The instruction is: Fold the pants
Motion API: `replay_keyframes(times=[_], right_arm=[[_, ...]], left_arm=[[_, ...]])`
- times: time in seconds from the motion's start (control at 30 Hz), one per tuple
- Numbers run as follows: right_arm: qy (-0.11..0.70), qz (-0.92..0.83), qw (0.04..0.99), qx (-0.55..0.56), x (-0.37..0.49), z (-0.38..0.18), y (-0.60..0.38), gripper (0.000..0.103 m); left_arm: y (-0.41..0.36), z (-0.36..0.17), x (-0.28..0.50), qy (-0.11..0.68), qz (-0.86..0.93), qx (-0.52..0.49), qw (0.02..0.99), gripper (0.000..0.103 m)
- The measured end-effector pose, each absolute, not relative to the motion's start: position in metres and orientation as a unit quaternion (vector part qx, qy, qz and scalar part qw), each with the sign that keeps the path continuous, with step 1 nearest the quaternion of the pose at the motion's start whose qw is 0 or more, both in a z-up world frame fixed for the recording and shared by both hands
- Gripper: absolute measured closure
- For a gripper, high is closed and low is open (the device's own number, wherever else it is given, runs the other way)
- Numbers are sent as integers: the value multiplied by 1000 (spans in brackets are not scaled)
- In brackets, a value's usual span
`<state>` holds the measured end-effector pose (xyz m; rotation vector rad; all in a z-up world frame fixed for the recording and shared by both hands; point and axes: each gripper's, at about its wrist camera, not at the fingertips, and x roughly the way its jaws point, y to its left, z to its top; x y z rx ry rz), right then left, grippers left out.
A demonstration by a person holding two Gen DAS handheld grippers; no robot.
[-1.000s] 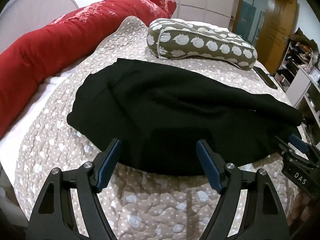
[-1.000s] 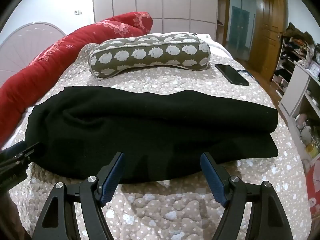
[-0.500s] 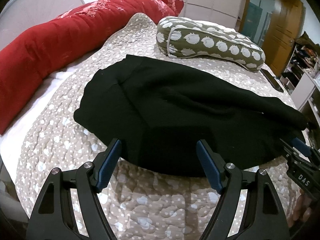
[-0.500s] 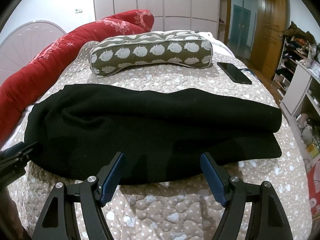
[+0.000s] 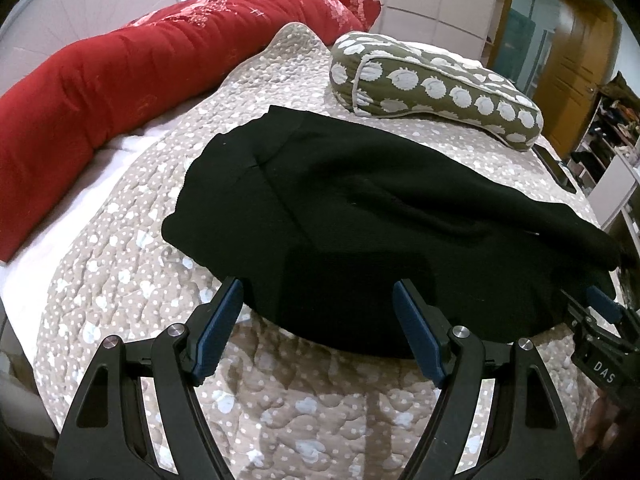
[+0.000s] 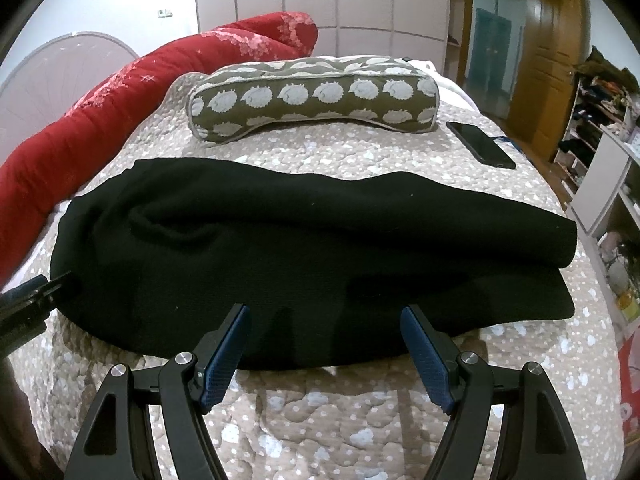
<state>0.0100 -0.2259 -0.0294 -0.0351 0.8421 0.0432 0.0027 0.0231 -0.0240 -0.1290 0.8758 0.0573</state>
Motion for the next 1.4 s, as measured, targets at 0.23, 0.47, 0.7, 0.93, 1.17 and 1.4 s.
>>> replay_keyframes(times=[0.23,0.47,0.7,0.93,1.17,1.4], right_arm=[[411,22,911,-22,12,-32,-225,28],[413,31,910,-19,13,-33,-223,28],[419,35,907,-14,15,-34,-222,28],[429,69,900,27,2,-36,-230,28],[442,83,892,55,-3,-39,-233,28],[464,91,875,98,-9,-53,-251,28]], left_arm=[[27,-24,5,425,32,-65,902,25],[38,-23,5,426,42,-73,901,25],[55,-20,1,428,51,-86,898,25],[94,-22,-8,430,72,-139,889,25],[107,-34,-5,437,85,-164,880,25],[128,-43,15,436,75,-240,864,25]])
